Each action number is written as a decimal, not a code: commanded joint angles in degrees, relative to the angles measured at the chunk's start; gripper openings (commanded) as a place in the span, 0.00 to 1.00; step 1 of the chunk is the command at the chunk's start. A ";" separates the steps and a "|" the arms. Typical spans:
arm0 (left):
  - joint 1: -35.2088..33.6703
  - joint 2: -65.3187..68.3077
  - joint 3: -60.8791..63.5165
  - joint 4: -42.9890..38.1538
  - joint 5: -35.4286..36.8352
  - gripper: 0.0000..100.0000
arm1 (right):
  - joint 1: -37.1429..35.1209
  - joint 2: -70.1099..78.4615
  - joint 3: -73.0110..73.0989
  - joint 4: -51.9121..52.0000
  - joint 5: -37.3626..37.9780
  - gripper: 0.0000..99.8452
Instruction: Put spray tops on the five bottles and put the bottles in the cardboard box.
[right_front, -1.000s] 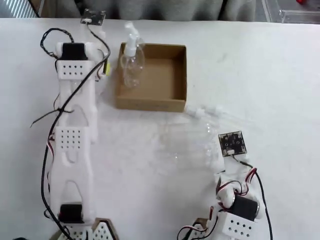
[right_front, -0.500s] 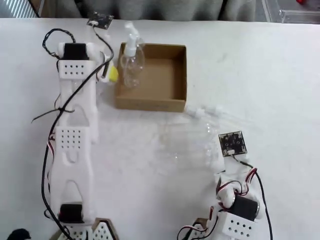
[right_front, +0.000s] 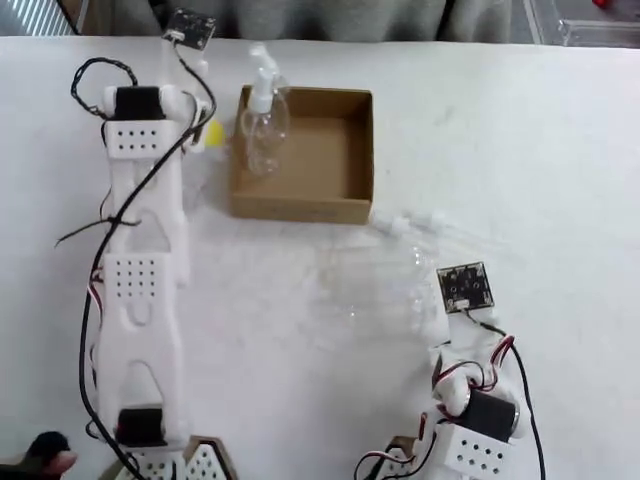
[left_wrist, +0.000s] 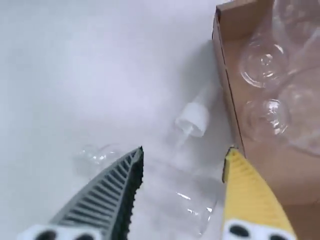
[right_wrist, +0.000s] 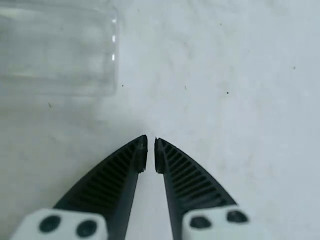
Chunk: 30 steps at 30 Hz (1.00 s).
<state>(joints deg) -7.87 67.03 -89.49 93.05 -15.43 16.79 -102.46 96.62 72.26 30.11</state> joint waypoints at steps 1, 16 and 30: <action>-0.40 0.75 -0.26 -3.25 -0.53 0.26 | 0.57 -0.66 0.26 0.48 0.35 0.02; -0.13 4.62 4.92 -12.48 -0.62 0.26 | 0.57 -0.66 0.26 0.48 0.35 0.02; 0.22 4.70 10.73 -19.25 -2.73 0.06 | 0.57 -0.66 0.26 0.48 0.35 0.02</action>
<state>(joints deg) -7.78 73.01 -78.24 77.14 -17.54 16.79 -102.46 96.62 72.26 30.11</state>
